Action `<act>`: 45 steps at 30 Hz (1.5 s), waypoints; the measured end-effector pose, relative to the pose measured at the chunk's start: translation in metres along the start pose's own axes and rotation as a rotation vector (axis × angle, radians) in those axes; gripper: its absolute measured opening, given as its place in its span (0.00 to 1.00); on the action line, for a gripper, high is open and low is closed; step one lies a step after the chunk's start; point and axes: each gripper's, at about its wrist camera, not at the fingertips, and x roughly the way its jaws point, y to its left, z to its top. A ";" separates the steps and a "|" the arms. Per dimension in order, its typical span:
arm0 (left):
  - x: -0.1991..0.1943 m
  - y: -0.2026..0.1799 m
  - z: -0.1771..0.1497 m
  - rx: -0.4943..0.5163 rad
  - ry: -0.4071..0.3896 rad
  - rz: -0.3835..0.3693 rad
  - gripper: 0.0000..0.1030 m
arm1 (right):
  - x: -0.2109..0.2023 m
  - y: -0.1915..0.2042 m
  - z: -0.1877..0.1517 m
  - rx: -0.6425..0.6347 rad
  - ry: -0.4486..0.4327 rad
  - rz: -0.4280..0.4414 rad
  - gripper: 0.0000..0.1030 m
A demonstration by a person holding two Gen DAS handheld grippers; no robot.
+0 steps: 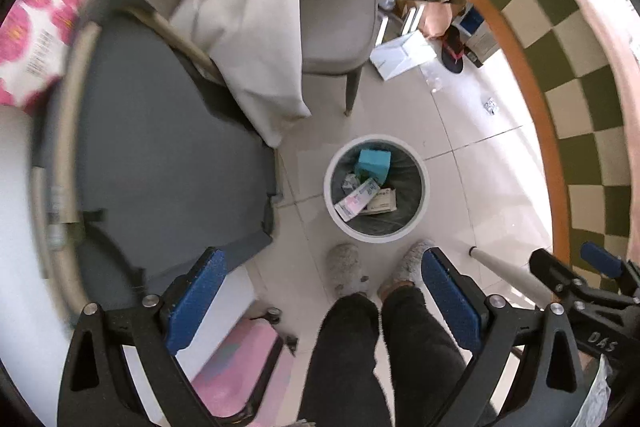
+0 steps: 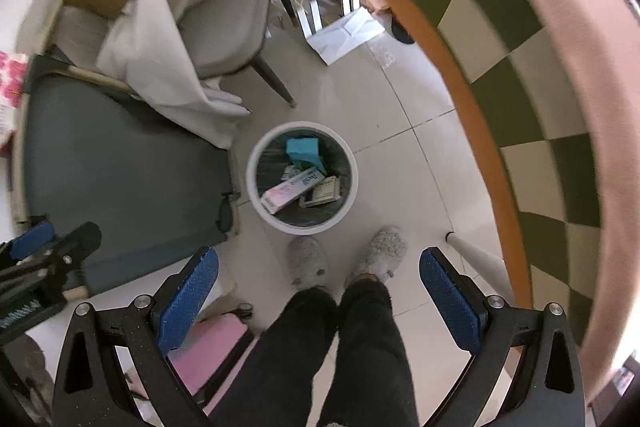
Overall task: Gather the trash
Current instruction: 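Grasp the silver blister pack with left tool while right tool grasps red wrapper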
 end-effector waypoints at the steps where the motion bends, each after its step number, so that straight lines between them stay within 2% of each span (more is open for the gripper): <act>1: -0.012 -0.001 -0.001 0.010 -0.013 0.011 0.97 | -0.015 0.001 -0.002 0.007 -0.012 0.009 0.99; 4: -0.054 -0.007 0.000 0.042 -0.085 0.069 0.97 | -0.055 -0.002 -0.006 0.048 -0.045 0.050 0.99; 9: -0.114 -0.030 0.020 0.091 -0.218 0.085 0.97 | -0.114 -0.034 -0.008 0.175 -0.113 0.107 0.99; 12: -0.141 -0.061 0.037 0.139 -0.294 0.104 0.97 | -0.145 -0.081 -0.007 0.303 -0.156 0.115 0.99; 16: -0.160 -0.116 0.059 0.209 -0.346 0.115 0.98 | -0.178 -0.184 -0.013 0.573 -0.209 0.102 0.99; 19: -0.162 -0.176 0.075 0.274 -0.348 0.115 1.00 | -0.180 -0.278 -0.023 0.800 -0.231 0.079 0.99; 23: -0.155 -0.249 0.088 0.340 -0.331 0.133 1.00 | -0.156 -0.390 -0.035 1.044 -0.206 0.082 0.99; 26: -0.143 -0.307 0.101 0.397 -0.297 0.154 1.00 | -0.135 -0.438 -0.026 1.096 -0.200 0.068 0.99; 29: -0.134 -0.349 0.109 0.440 -0.280 0.181 1.00 | -0.116 -0.460 -0.006 1.082 -0.182 0.062 0.99; 32: -0.124 -0.383 0.119 0.477 -0.260 0.212 1.00 | -0.106 -0.467 0.016 1.043 -0.166 -0.003 0.82; 35: -0.118 -0.407 0.131 0.495 -0.243 0.228 1.00 | -0.115 -0.461 0.040 0.950 -0.206 -0.097 0.50; 36: -0.118 -0.412 0.133 0.497 -0.241 0.228 1.00 | -0.118 -0.459 0.045 0.924 -0.218 -0.115 0.43; 37: -0.117 -0.417 0.135 0.499 -0.239 0.227 1.00 | -0.122 -0.458 0.053 0.887 -0.234 -0.140 0.40; 39: -0.114 -0.431 0.145 0.505 -0.228 0.218 1.00 | -0.131 -0.460 0.063 0.840 -0.264 -0.178 0.27; 41: -0.111 -0.445 0.159 0.511 -0.210 0.180 1.00 | -0.141 -0.468 0.070 0.804 -0.304 -0.148 0.21; 42: -0.108 -0.450 0.166 0.517 -0.199 0.157 1.00 | -0.145 -0.472 0.073 0.790 -0.318 -0.141 0.13; 45: -0.096 -0.475 0.191 0.561 -0.168 0.086 1.00 | -0.157 -0.493 0.079 0.769 -0.340 -0.091 0.07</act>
